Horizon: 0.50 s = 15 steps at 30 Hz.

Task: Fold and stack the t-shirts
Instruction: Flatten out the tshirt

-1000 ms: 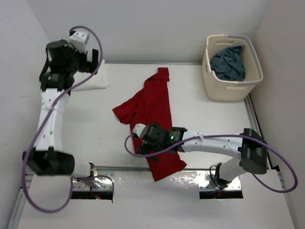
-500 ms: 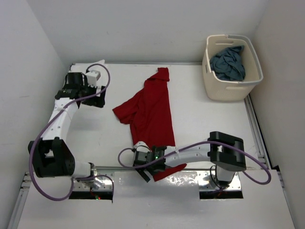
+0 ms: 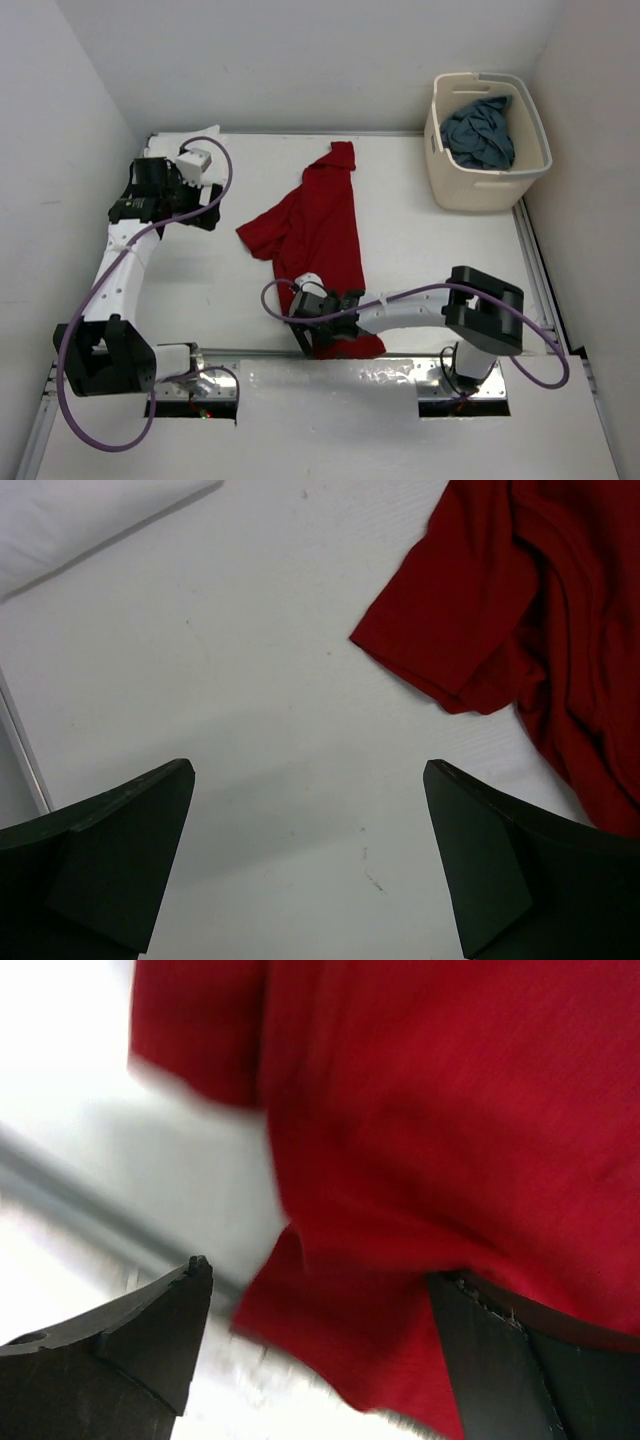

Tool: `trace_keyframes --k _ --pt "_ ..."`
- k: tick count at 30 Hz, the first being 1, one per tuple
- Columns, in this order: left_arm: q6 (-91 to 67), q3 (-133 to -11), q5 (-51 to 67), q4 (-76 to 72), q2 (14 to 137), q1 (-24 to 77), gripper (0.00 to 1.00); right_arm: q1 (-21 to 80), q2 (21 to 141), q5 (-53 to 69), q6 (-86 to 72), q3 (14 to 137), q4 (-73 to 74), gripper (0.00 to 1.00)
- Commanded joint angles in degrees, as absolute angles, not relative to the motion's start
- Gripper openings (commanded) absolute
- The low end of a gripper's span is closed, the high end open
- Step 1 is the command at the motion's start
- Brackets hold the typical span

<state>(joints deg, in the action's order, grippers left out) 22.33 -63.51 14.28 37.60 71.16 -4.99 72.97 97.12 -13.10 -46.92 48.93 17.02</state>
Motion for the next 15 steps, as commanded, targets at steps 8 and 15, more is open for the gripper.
trace_keyframes --k 8,15 --pt "23.29 -64.25 15.73 36.91 72.24 -5.54 0.99 69.26 108.79 -19.42 -43.86 52.55 22.84 0.61" --pt "23.20 -63.28 20.30 36.74 73.21 -5.10 0.88 69.26 108.81 -19.86 -39.39 56.94 24.34 0.00"
